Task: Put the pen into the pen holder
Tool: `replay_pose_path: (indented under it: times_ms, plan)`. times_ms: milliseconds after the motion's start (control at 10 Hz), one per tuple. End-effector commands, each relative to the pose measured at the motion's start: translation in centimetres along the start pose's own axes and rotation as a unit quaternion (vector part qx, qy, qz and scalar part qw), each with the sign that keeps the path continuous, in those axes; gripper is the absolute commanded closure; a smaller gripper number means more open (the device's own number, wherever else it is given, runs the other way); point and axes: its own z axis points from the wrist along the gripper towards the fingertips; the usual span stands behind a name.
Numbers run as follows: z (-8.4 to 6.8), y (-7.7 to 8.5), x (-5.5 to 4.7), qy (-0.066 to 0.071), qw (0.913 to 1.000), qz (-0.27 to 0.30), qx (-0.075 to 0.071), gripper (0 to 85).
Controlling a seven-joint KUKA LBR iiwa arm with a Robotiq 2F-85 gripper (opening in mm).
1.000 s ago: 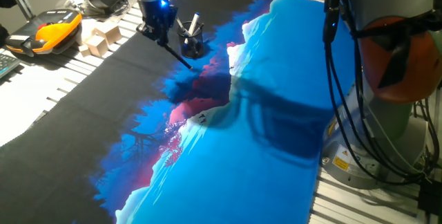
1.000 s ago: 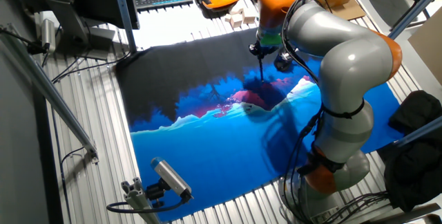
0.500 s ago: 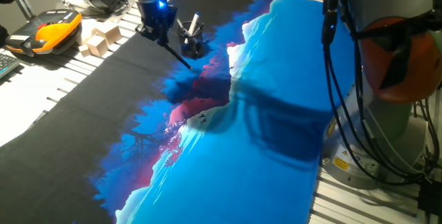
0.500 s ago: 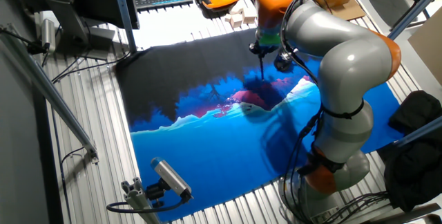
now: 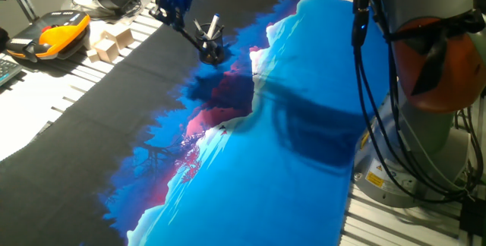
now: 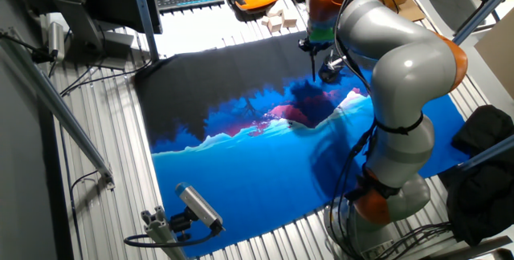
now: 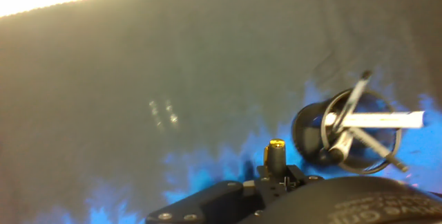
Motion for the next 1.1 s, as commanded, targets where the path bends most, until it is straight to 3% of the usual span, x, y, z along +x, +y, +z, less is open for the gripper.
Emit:
replay_pose_path:
  times_ms: [0,200,600,900,1000]
  plan:
    - [-0.1,-0.4,-0.4,-0.003,1.0000,0.004,0.004,85.0]
    - [0.1,-1.3,-1.1,-0.012,0.9996,0.023,0.015,85.0]
    - [0.5,-2.9,-1.9,-0.006,0.9995,0.032,-0.002,85.0]
    - [0.5,-2.9,-1.9,0.013,0.9982,0.054,-0.024,85.0]
    - [0.5,-2.9,-1.9,0.012,0.9980,0.061,-0.016,85.0]
